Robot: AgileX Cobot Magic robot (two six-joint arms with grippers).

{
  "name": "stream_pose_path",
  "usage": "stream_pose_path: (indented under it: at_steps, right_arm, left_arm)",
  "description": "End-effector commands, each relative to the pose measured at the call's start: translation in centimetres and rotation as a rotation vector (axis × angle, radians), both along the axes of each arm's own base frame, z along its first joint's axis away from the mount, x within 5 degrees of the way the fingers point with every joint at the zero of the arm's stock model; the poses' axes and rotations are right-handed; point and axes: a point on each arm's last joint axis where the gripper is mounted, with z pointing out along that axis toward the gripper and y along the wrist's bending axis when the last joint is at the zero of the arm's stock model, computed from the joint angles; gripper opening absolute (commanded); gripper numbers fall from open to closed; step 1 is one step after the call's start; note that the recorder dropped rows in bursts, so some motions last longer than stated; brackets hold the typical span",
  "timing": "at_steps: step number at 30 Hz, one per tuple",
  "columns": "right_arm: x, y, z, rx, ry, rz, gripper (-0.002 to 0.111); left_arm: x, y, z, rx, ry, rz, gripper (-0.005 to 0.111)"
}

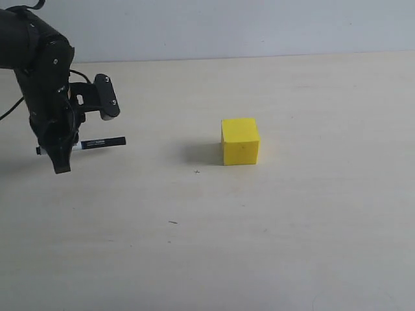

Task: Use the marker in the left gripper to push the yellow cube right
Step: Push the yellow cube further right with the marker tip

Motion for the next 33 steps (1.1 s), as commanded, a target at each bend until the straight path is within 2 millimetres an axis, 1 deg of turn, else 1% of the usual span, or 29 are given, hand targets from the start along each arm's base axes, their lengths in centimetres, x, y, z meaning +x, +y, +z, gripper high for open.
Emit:
stream_pose_path:
  at_steps: [1,11,12,14,15,16,17,18,20,22,23,24,25,27,29,30,33]
  right_arm:
    - [0.0,0.0,-0.1,-0.003,-0.007,-0.008,0.0]
    - [0.0,0.0,-0.1,-0.003,-0.007,-0.008,0.0]
    - [0.0,0.0,-0.1,-0.003,-0.007,-0.008,0.0]
    - [0.0,0.0,-0.1,-0.003,-0.007,-0.008,0.0]
    - [0.0,0.0,-0.1,-0.003,-0.007,-0.008,0.0]
    - [0.0,0.0,-0.1,-0.003,-0.007,-0.008,0.0]
    - [0.0,0.0,-0.1,-0.003,-0.007,-0.008,0.0]
    - [0.0,0.0,-0.1,-0.003,-0.007,-0.008,0.0]
    - [0.0,0.0,-0.1,-0.003,-0.007,-0.008,0.0]
    - [0.0,0.0,-0.1,-0.003,-0.007,-0.008,0.0]
    - [0.0,0.0,-0.1,-0.003,-0.007,-0.008,0.0]
    - [0.0,0.0,-0.1,-0.003,-0.007,-0.008,0.0]
    - [0.0,0.0,-0.1,-0.003,-0.007,-0.008,0.0]
    - [0.0,0.0,-0.1,-0.003,-0.007,-0.008,0.0]
    - [0.0,0.0,-0.1,-0.003,-0.007,-0.008,0.0]
    - [0.0,0.0,-0.1,-0.003,-0.007,-0.008,0.0]
    - [0.0,0.0,-0.1,-0.003,-0.007,-0.008,0.0]
  left_arm:
    - [0.2,-0.3,0.4,-0.039,-0.048,-0.001,0.0]
    - [0.1,-0.5,0.4,-0.066,-0.041,0.009,0.0]
    - [0.0,-0.6,0.3,-0.079,-0.035,0.01,0.0]
    - [-0.2,-1.6,0.2,-0.109,-0.037,-0.014,0.0]
    - [-0.4,-2.7,0.1,-0.124,-0.052,-0.047,0.0]
    - [-0.6,-3.5,-0.1,-0.129,-0.055,-0.068,0.0]
    - [-0.8,-5.0,-0.4,-0.142,-0.08,-0.121,0.0]
    - [-0.9,-6.0,-0.7,-0.155,-0.093,-0.148,0.0]
    - [-1.0,-9.6,-1.5,-0.178,-0.108,-0.216,0.0]
    - [-0.9,-13.0,-1.9,-0.196,-0.123,-0.266,0.0]
    - [-1.2,-14.6,-2.0,-0.206,-0.131,-0.297,0.0]
    - [-1.7,-16.0,-1.9,-0.215,-0.138,-0.328,0.0]
    - [-2.0,-16.8,-1.5,-0.217,-0.15,-0.354,0.0]
    - [-2.0,-16.5,-1.4,-0.151,-0.161,-0.365,0.0]
    - [-1.4,-15.1,-1.4,-0.094,-0.153,-0.307,0.0]
    - [-0.9,-14.1,-1.5,-0.073,-0.133,-0.258,0.0]
    - [-0.6,-13.3,-1.5,-0.064,-0.113,-0.214,0.0]
